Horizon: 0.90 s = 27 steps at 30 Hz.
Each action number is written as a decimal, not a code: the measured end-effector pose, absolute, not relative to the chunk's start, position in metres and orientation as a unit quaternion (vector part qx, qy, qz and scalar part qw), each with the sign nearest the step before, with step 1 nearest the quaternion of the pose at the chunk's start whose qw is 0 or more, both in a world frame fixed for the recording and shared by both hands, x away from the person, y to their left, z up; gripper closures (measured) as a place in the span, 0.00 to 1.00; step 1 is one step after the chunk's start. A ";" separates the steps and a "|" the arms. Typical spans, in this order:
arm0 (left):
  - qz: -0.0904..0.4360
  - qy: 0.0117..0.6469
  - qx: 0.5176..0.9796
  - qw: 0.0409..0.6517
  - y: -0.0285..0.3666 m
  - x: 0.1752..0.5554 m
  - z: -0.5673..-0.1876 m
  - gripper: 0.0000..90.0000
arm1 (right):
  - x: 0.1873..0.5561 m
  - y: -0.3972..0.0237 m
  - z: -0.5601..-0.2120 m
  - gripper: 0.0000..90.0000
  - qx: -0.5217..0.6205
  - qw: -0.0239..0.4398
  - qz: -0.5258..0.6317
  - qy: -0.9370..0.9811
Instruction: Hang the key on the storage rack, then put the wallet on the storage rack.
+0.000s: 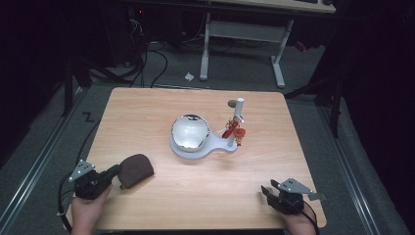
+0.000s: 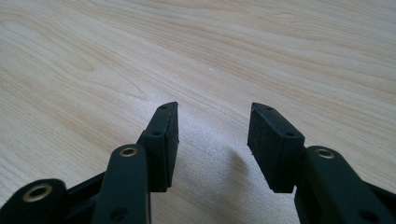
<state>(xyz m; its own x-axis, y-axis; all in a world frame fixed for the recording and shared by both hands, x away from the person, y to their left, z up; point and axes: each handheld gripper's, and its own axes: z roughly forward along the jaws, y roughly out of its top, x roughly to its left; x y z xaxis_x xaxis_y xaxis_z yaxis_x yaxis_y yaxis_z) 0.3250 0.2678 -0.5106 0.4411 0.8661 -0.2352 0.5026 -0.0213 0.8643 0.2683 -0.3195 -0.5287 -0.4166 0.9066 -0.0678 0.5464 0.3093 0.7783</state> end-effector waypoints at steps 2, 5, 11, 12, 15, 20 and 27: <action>0.193 0.488 0.692 0.495 0.265 0.323 -0.507 0.96 | 0.269 -0.320 -0.529 0.59 0.473 0.259 0.348 0.767; 0.204 0.480 0.693 0.498 0.261 0.319 -0.502 0.97 | 0.269 -0.320 -0.529 0.59 0.474 0.258 0.348 0.766; 0.222 0.468 0.690 0.506 0.257 0.314 -0.495 0.97 | 0.268 -0.321 -0.528 0.59 0.473 0.260 0.349 0.765; 0.226 0.466 0.689 0.507 0.256 0.313 -0.493 0.97 | 0.268 -0.321 -0.528 0.59 0.474 0.261 0.350 0.765; 0.237 0.459 0.687 0.512 0.254 0.310 -0.489 0.97 | 0.268 -0.321 -0.528 0.59 0.476 0.261 0.350 0.764; 0.249 0.450 0.684 0.517 0.251 0.306 -0.484 0.97 | 0.268 -0.321 -0.528 0.59 0.476 0.262 0.350 0.763; 0.264 0.440 0.678 0.526 0.245 0.301 -0.477 0.97 | 0.268 -0.323 -0.527 0.59 0.477 0.265 0.350 0.762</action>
<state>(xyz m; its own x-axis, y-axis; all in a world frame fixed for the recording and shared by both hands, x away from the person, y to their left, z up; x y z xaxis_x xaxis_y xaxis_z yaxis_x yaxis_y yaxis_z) 0.3013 0.2452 -0.4769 0.4739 0.8743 -0.1047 0.3184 -0.0594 0.9461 0.2677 -0.3230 -0.5270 -0.4055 0.9115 -0.0695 0.5406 0.3004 0.7858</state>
